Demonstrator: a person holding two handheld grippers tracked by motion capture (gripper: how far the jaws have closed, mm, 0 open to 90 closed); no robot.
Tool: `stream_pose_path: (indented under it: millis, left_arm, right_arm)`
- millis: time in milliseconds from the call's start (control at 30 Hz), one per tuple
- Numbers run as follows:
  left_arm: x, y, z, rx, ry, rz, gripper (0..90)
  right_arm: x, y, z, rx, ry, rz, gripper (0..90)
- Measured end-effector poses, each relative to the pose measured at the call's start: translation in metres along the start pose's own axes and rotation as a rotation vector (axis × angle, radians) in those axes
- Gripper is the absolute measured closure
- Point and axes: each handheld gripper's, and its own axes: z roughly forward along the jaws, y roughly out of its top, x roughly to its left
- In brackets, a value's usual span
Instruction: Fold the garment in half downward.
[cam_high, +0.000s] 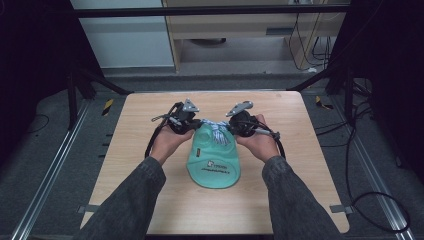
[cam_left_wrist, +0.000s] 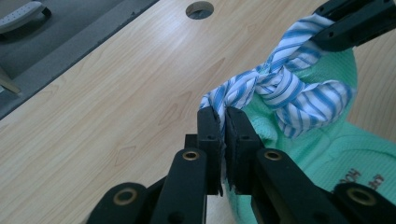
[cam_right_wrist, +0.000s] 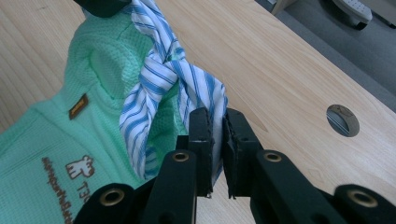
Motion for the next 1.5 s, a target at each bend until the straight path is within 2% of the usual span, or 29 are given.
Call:
stream_pose_path:
  millis: [100, 300, 467, 667, 800, 900, 1100, 1300, 1367, 1500]
  left_arm:
    - [-0.001, -0.001, -0.001, -0.005, -0.008, -0.003, 85.4]
    - [-0.006, -0.004, -0.002, -0.005, 0.006, 0.02, 85.4]
    - [-0.011, -0.006, -0.003, -0.016, 0.005, 0.021, 85.3]
    - [-0.018, -0.013, -0.004, -0.017, 0.006, 0.041, 84.8]
    - [-0.022, -0.019, -0.002, -0.018, 0.004, 0.039, 84.9]
    - [-0.022, -0.021, -0.001, -0.018, -0.001, 0.031, 85.0]
    - [-0.012, -0.016, -0.001, -0.036, -0.003, 0.004, 85.0]
    - [-0.005, -0.007, -0.002, -0.039, 0.004, 0.008, 84.9]
    - [-0.007, -0.007, -0.004, -0.043, 0.002, 0.01, 84.9]
    - [-0.016, -0.014, -0.007, -0.04, 0.008, 0.041, 84.6]
  right_arm:
    - [0.001, -0.001, -0.001, -0.001, 0.005, -0.003, 82.6]
    - [0.003, -0.006, -0.002, -0.007, 0.005, -0.004, 82.5]
    - [0.006, -0.008, -0.003, -0.014, 0.004, -0.007, 82.5]
    - [0.011, -0.015, -0.005, -0.015, 0.008, -0.011, 82.3]
    - [0.015, -0.018, -0.005, -0.015, 0.015, -0.011, 82.4]
    - [0.016, -0.02, -0.004, -0.01, 0.019, -0.01, 82.5]
    - [0.01, -0.014, -0.004, -0.017, 0.01, 0.001, 82.5]
    - [0.003, -0.005, -0.004, -0.022, -0.005, 0.001, 82.4]
    - [0.003, -0.004, -0.005, -0.02, -0.012, -0.003, 82.5]
    - [0.009, -0.009, -0.005, -0.024, -0.003, -0.009, 82.4]
